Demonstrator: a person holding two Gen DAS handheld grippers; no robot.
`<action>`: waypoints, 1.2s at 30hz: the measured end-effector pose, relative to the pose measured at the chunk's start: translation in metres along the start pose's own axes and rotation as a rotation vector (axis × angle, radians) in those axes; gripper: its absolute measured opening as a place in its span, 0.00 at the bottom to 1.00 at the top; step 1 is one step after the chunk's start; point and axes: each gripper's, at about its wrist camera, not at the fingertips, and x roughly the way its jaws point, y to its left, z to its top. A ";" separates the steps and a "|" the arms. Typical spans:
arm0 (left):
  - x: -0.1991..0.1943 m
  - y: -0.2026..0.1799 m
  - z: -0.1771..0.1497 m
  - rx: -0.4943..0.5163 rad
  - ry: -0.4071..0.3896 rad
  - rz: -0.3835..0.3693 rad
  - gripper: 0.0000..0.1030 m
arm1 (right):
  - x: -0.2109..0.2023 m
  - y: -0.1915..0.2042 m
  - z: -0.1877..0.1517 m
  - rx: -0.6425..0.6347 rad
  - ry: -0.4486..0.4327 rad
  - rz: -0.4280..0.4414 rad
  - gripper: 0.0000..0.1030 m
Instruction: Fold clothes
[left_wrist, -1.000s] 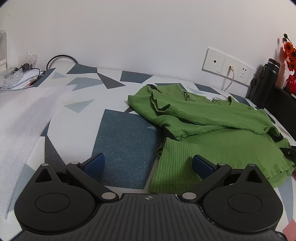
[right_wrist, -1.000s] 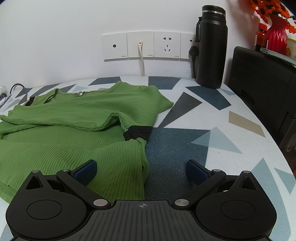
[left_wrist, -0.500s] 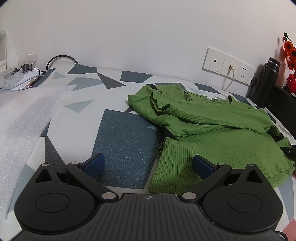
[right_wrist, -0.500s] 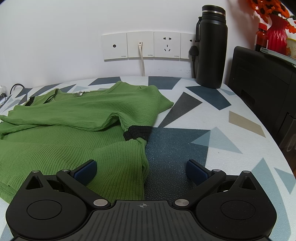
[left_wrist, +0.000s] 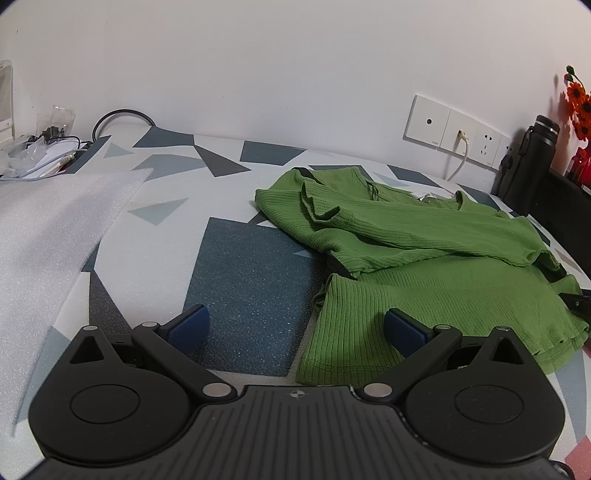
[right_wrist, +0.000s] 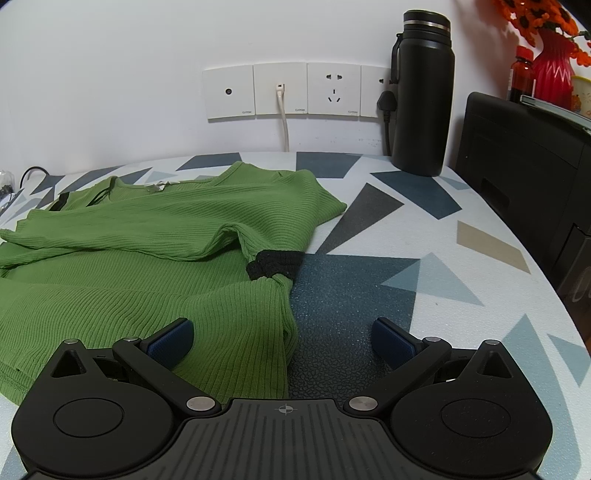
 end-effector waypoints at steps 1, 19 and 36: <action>0.000 0.000 0.000 0.000 0.000 0.001 0.99 | 0.000 0.000 0.000 0.000 0.000 -0.001 0.99; 0.007 -0.018 -0.002 0.110 0.045 0.086 1.00 | 0.000 0.001 0.001 -0.002 0.000 -0.004 0.99; 0.007 -0.017 -0.004 0.114 0.045 0.079 1.00 | 0.001 0.000 0.001 -0.001 -0.001 -0.005 0.99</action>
